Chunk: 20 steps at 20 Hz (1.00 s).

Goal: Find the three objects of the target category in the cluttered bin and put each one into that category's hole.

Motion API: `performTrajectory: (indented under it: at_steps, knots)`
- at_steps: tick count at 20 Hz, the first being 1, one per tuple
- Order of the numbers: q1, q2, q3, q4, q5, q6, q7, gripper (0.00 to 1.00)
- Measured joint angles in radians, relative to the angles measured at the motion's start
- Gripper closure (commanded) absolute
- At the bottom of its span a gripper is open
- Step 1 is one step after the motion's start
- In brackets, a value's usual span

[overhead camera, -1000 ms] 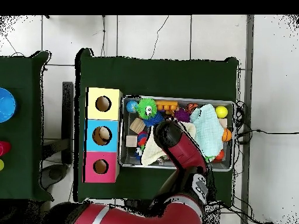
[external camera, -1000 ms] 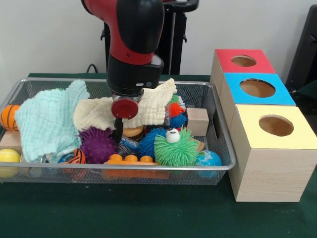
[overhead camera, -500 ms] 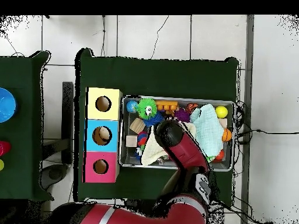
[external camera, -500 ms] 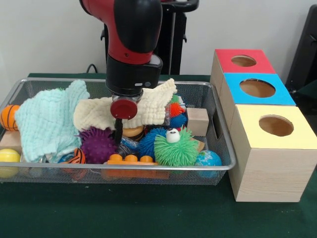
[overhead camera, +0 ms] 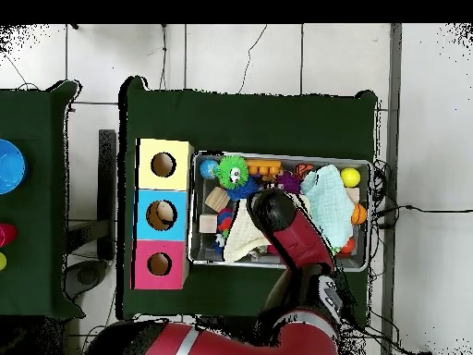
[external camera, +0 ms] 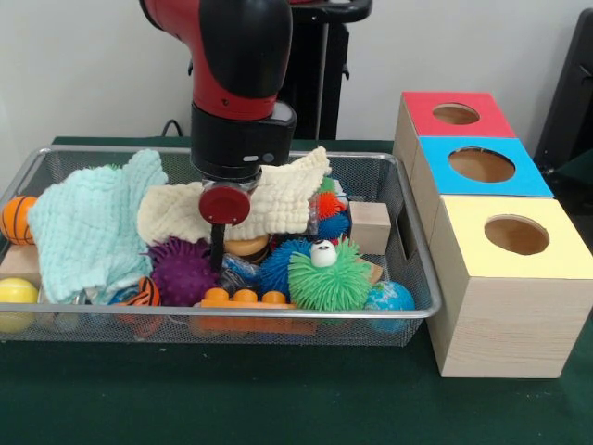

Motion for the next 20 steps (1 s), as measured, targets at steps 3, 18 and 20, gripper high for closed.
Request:
performTrajectory:
  at_steps: [3, 18, 20]
  knots:
    - [-0.009, -0.002, 0.013, 0.001, 0.000, 0.000, 0.000, 0.00]
    - [-0.059, -0.037, 0.108, 0.002, 0.000, 0.000, 0.000, 0.00]
    - [-0.060, -0.040, 0.113, 0.002, 0.000, 0.000, 0.000, 0.00]
